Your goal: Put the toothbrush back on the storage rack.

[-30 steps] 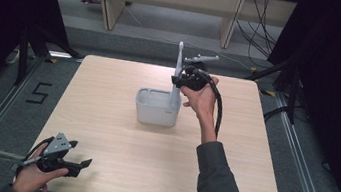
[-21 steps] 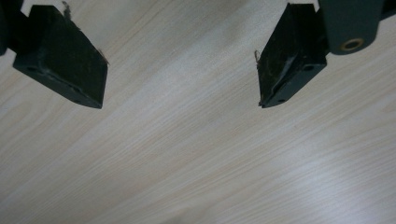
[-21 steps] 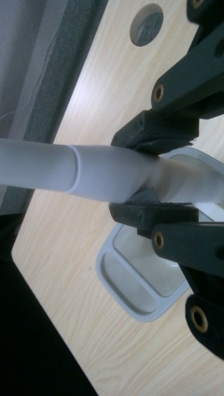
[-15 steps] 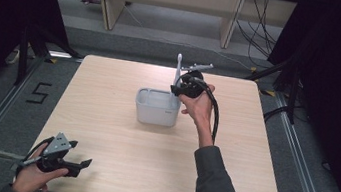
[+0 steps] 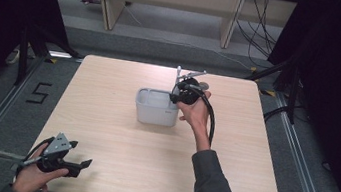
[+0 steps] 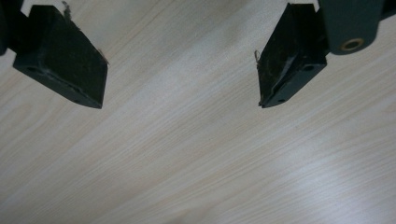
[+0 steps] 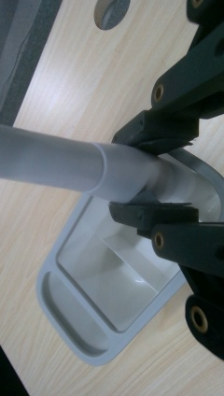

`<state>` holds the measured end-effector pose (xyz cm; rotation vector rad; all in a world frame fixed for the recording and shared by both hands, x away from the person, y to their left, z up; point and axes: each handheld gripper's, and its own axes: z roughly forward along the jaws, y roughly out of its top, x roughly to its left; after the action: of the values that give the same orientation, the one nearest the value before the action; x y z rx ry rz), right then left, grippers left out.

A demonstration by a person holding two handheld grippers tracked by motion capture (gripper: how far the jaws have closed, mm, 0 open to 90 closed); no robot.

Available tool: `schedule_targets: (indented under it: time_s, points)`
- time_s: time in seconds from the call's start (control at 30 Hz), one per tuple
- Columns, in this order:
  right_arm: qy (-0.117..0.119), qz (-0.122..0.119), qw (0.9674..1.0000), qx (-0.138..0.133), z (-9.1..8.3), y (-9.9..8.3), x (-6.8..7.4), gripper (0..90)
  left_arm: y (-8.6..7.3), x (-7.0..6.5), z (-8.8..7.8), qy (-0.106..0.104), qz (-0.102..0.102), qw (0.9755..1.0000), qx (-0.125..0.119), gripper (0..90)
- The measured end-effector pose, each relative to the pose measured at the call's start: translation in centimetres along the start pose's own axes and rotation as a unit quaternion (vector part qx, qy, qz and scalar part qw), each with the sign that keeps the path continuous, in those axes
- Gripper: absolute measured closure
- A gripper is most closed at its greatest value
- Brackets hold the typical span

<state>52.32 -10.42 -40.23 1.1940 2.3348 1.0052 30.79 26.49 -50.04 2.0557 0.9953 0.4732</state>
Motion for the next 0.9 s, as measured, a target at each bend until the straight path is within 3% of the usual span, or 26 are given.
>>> schedule_targets:
  time_s: [0.03,0.1,0.3,0.47,0.5,0.57,0.6,0.73,0.9]
  points:
    - [0.001,0.013,0.9999,0.001,-0.1,-0.1,0.1,66.5,0.0,-0.1,0.1,-0.001,-0.004,1.0,-0.004,15.6]
    - [0.003,0.014,0.9999,0.0,-0.1,-0.2,0.2,66.4,0.0,-0.1,0.1,-0.001,-0.004,1.0,-0.004,15.6]
    - [0.0,-0.001,1.0,-0.005,-0.1,-0.3,-0.1,64.7,0.0,-0.1,0.0,0.0,0.0,1.0,0.002,15.6]
    - [-0.002,0.015,0.9997,-0.017,-0.2,-0.2,0.4,53.4,0.0,0.0,0.0,-0.001,0.004,1.0,0.006,15.6]
    - [-0.005,0.005,0.9998,-0.017,-0.4,-0.1,0.4,45.5,0.0,0.0,0.0,-0.002,0.0,1.0,0.002,15.6]
    - [-0.004,0.013,0.9998,-0.017,-0.6,-0.1,0.6,44.5,0.0,0.0,0.0,-0.001,0.0,1.0,0.002,15.7]
    - [-0.003,0.012,0.9994,-0.031,-1.0,-0.2,0.7,41.3,0.0,-0.1,0.1,-0.002,-0.004,1.0,-0.003,15.6]
    - [-0.005,0.019,0.9988,-0.045,-1.7,-0.3,0.7,38.6,0.0,-0.1,0.1,-0.002,-0.003,1.0,-0.003,15.6]
    - [0.005,0.029,0.998,-0.056,-2.9,-0.8,0.2,36.7,0.0,-0.1,0.1,-0.002,-0.004,1.0,-0.003,15.7]
